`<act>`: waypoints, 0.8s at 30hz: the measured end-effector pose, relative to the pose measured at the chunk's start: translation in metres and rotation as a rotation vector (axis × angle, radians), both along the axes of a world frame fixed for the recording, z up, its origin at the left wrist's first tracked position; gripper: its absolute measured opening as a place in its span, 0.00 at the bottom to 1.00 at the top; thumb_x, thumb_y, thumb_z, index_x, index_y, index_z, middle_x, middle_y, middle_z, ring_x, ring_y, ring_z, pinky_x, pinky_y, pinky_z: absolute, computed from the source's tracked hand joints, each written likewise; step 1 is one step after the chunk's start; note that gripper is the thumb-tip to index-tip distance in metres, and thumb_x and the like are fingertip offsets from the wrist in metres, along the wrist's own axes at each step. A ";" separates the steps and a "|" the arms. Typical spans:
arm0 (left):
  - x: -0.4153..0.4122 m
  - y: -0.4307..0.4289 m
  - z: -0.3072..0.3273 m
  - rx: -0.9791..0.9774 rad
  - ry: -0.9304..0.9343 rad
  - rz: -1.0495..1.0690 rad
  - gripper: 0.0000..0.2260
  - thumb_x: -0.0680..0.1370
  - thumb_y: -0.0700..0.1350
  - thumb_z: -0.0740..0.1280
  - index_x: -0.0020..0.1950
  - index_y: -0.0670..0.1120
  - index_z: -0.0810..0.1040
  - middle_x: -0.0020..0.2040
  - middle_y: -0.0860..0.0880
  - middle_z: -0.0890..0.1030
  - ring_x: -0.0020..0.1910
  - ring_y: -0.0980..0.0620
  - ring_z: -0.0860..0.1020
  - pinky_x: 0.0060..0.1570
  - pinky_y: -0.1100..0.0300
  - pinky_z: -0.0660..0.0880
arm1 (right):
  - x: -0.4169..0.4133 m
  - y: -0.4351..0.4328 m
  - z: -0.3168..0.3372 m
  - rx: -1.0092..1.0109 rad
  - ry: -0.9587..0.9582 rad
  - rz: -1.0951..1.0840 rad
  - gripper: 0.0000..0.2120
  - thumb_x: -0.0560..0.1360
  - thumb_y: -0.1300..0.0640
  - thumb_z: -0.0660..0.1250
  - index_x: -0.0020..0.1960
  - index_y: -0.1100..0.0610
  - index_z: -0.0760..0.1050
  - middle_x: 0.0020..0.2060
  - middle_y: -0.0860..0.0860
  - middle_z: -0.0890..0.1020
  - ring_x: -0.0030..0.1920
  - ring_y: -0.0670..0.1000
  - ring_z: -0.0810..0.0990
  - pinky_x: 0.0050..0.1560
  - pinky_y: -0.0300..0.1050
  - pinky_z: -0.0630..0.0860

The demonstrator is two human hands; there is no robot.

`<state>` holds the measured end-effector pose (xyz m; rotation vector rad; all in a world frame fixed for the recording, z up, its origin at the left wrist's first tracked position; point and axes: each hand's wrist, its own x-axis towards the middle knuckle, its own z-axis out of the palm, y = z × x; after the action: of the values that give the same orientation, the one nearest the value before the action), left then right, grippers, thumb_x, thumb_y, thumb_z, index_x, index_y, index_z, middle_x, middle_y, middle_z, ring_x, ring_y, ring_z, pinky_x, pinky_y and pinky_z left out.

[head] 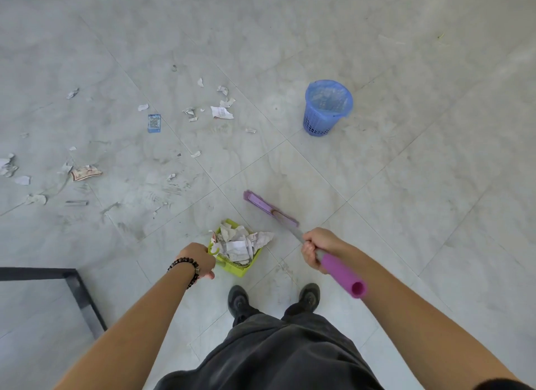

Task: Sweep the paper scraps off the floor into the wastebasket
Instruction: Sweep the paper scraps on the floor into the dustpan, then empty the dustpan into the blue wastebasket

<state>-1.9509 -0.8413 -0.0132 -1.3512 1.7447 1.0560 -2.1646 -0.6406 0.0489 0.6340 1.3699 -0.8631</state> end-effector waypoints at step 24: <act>-0.055 -0.025 0.050 -0.249 0.289 -0.169 0.10 0.71 0.37 0.61 0.48 0.44 0.80 0.31 0.51 0.72 0.31 0.49 0.71 0.25 0.64 0.63 | -0.020 0.014 0.044 -0.156 -0.006 -0.317 0.17 0.78 0.60 0.60 0.30 0.58 0.67 0.21 0.47 0.68 0.16 0.42 0.69 0.15 0.32 0.69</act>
<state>-2.0060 -0.8662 0.0373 -1.2127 2.2245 1.0027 -2.1844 -0.6271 0.0926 0.7428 1.1993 -1.2081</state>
